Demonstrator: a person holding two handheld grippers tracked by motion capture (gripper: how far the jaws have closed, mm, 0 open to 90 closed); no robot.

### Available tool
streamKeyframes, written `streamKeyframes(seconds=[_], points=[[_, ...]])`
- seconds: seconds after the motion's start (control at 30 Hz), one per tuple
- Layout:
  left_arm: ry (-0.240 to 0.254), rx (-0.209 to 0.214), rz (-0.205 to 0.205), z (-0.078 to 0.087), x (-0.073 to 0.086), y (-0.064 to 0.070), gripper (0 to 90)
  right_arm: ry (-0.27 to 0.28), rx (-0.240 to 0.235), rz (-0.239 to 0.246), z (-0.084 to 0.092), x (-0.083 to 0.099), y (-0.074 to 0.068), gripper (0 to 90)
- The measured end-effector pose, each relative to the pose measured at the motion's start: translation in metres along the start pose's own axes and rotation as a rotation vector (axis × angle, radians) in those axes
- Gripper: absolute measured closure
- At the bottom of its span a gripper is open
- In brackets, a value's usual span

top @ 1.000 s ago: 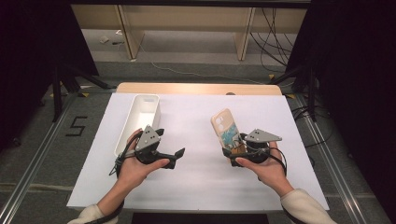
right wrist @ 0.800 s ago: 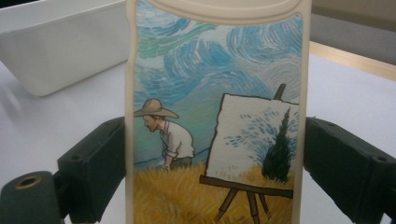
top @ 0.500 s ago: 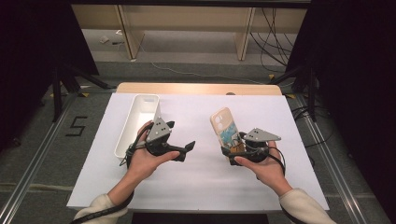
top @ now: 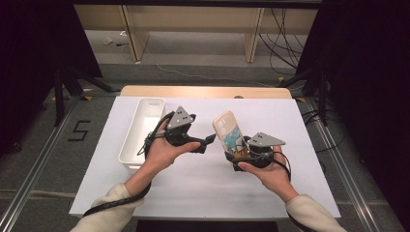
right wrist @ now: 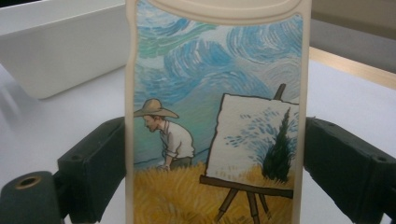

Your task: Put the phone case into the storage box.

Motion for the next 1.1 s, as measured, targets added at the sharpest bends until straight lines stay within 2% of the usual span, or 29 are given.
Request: streamKeyframes(seconds=[0.23, 0.4, 0.6, 0.77, 0.9, 1.1], points=[[-0.028, 0.024, -0.01, -0.017, -0.017, -0.003, 8.2, -0.001, -0.007, 0.023, -0.003, 0.0, -0.005, 11.3], [-0.042, 0.031, -0.015, -0.025, -0.022, -0.005, 9.2, -0.001, -0.012, 0.04, -0.005, 0.0, -0.008, 11.2], [-0.069, 0.042, -0.011, -0.034, -0.023, -0.006, 12.9, -0.006, -0.012, 0.057, -0.007, 0.001, -0.011, 11.3], [-0.09, 0.051, 0.014, -0.042, -0.024, -0.009, 17.7, -0.006, -0.014, 0.072, -0.009, 0.001, -0.015, 11.3], [-0.11, 0.062, 0.021, -0.046, -0.023, -0.009, 22.4, -0.006, -0.016, 0.076, -0.009, 0.001, -0.016, 11.3], [-0.115, 0.076, 0.043, -0.05, -0.023, -0.006, 32.3, -0.008, -0.012, 0.083, -0.009, 0.001, -0.016, 11.2]])
Point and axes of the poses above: each handheld gripper's, and its own axes: z roughly backward along the jaws, x roughly out of its underside, y roughly to its right, the point moved 3 cm from there along -z, roughly forward along the jaws, and after that the axes turned 10 degrees about -z, right-handed, at the moved point
